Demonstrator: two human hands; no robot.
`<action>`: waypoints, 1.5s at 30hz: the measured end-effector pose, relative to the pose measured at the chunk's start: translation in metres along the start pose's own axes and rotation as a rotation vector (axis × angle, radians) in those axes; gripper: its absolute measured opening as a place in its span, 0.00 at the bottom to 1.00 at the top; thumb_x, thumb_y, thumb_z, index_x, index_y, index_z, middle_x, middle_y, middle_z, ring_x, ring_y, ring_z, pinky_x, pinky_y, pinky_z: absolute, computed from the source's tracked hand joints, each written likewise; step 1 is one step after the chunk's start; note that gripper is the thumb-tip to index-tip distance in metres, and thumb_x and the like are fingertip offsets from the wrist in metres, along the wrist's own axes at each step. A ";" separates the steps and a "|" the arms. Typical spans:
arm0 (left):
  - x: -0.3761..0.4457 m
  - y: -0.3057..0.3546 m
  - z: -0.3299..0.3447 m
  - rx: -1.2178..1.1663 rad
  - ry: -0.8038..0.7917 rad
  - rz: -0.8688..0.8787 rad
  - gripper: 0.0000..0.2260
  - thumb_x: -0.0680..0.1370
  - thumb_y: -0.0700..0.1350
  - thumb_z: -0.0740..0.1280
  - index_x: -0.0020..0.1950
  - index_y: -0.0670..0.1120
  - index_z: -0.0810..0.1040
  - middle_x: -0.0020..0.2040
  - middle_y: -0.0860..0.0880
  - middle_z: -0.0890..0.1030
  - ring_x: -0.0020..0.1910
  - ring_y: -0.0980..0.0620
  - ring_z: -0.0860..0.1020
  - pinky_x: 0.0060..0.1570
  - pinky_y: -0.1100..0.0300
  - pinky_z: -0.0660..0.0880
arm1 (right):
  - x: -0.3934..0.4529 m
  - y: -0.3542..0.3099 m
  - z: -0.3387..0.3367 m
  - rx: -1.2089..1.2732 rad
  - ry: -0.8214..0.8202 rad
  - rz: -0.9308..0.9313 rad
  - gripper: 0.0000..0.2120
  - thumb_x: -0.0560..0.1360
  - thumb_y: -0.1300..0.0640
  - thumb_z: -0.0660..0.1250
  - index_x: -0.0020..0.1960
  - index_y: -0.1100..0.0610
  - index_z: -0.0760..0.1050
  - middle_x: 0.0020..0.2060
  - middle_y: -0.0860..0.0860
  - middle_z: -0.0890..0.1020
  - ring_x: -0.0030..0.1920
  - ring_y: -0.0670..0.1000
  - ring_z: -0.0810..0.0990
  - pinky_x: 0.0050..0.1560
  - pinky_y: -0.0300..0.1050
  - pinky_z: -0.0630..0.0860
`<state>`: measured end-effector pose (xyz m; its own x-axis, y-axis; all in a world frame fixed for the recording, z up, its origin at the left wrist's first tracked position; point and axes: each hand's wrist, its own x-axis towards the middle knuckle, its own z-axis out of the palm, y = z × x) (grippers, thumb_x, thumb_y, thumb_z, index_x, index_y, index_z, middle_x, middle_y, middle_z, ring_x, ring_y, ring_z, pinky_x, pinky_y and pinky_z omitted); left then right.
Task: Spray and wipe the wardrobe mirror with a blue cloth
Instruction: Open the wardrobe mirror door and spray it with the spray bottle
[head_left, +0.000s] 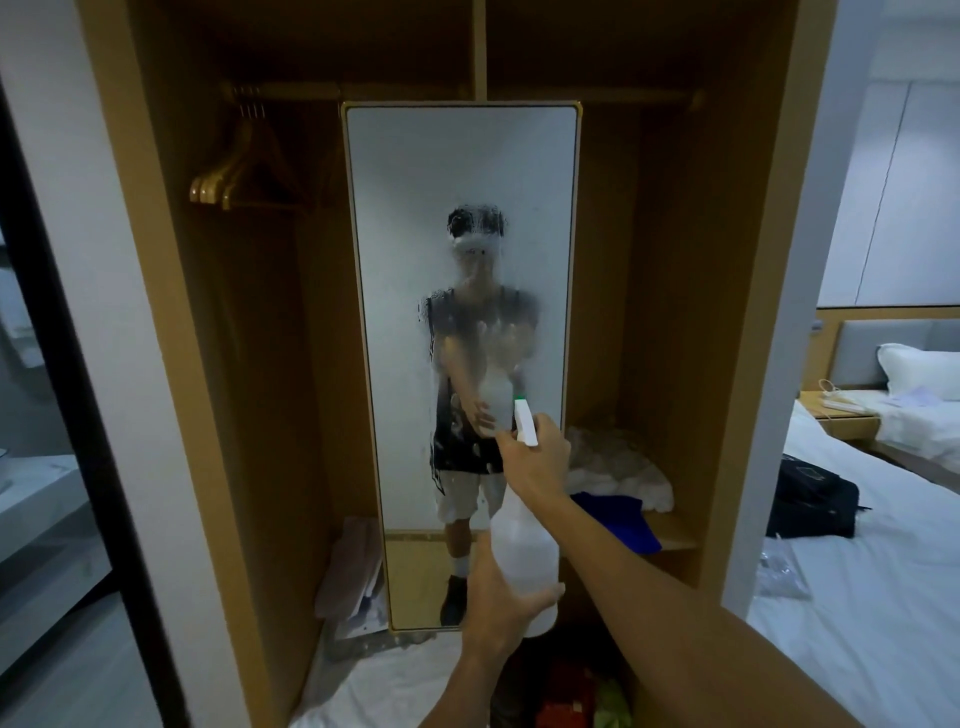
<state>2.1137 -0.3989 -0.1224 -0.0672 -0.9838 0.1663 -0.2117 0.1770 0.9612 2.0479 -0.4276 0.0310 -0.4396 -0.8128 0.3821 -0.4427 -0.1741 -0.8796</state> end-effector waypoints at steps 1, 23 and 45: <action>0.001 -0.002 0.002 0.014 -0.013 -0.022 0.54 0.46 0.69 0.78 0.66 0.57 0.60 0.59 0.59 0.70 0.58 0.60 0.70 0.64 0.57 0.70 | 0.000 0.000 -0.001 -0.007 0.002 0.010 0.12 0.77 0.54 0.69 0.57 0.57 0.73 0.44 0.49 0.76 0.45 0.49 0.78 0.51 0.44 0.79; -0.054 -0.043 0.029 0.218 -0.149 -0.239 0.40 0.67 0.57 0.78 0.73 0.54 0.60 0.72 0.52 0.67 0.71 0.53 0.68 0.71 0.58 0.65 | -0.052 0.082 -0.007 0.094 -0.071 0.107 0.09 0.76 0.57 0.71 0.50 0.55 0.71 0.37 0.47 0.76 0.36 0.45 0.77 0.38 0.34 0.75; -0.103 -0.095 -0.019 0.044 0.046 -0.264 0.39 0.64 0.40 0.81 0.71 0.43 0.67 0.48 0.59 0.77 0.45 0.63 0.77 0.40 0.77 0.72 | -0.112 0.103 0.057 0.050 -0.250 0.117 0.10 0.75 0.57 0.72 0.51 0.58 0.73 0.40 0.54 0.76 0.36 0.47 0.74 0.37 0.35 0.71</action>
<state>2.1592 -0.3151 -0.2266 0.0401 -0.9961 -0.0782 -0.2587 -0.0859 0.9621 2.0963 -0.3863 -0.1182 -0.2764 -0.9398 0.2012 -0.3590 -0.0932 -0.9287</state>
